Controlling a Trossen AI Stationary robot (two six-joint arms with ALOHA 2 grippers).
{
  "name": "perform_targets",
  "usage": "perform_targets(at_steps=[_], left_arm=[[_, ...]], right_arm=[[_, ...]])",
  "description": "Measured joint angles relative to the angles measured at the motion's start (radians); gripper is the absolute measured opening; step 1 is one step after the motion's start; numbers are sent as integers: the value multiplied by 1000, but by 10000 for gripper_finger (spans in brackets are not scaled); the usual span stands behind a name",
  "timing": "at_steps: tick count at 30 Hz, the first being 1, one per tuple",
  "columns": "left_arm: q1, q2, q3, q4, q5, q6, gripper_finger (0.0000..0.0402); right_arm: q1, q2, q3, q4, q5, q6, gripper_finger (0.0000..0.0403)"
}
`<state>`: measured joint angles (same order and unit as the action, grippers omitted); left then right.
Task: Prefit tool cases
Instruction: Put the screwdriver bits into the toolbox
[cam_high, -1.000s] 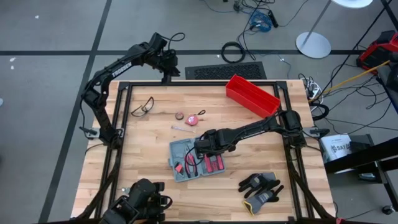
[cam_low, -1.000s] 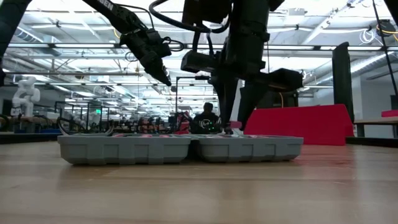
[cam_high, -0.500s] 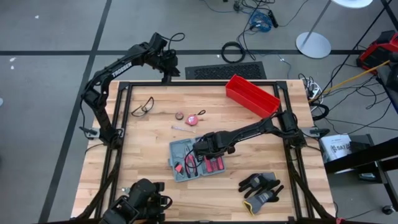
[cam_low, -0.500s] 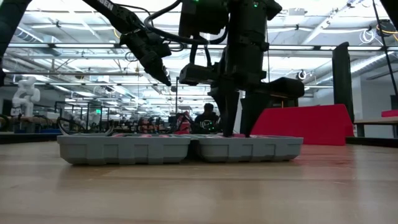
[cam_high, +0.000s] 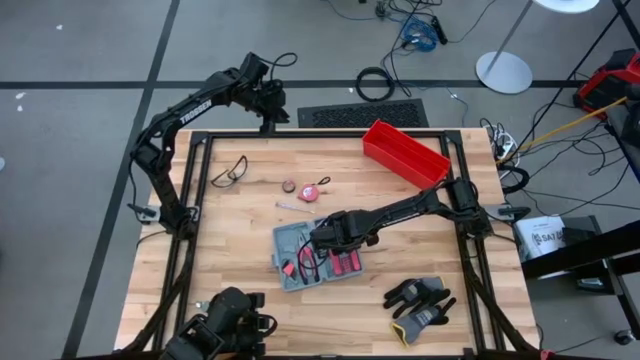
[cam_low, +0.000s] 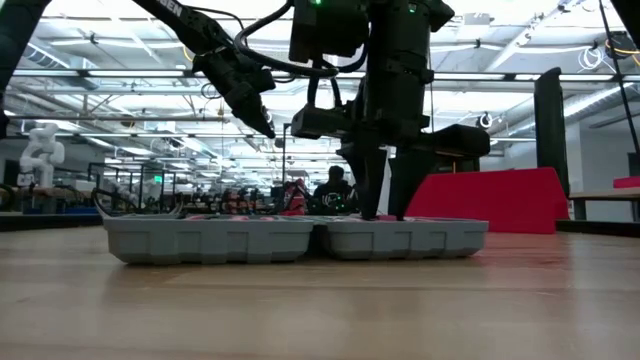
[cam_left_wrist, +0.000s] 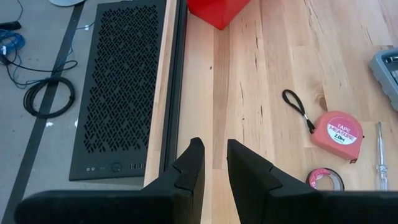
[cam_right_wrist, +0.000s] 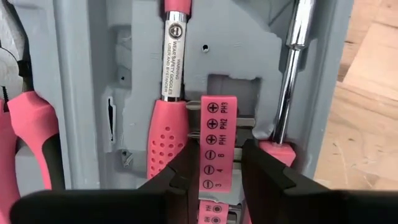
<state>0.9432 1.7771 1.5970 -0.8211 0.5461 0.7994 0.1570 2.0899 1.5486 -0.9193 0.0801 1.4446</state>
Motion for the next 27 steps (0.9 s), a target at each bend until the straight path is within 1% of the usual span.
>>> perform_targets(at_steps=[4, 10, 24, 27], left_arm=[[0, 0, 0, 0, 0, 0, 73], [0, 0, 0, 0, 0, 1, 73], [0, 0, 0, 0, 0, 2, 73], [0, 0, 0, 0, 0, 2, 73]], right_arm=[[-2, 0, 0, -4, 22, 9, 82], [-12, 0, -1, -7, 25, 3, 82], [-41, 0, -1, -28, 30, -51, 82], [-42, -1, 7, -51, 54, -68, 82]])
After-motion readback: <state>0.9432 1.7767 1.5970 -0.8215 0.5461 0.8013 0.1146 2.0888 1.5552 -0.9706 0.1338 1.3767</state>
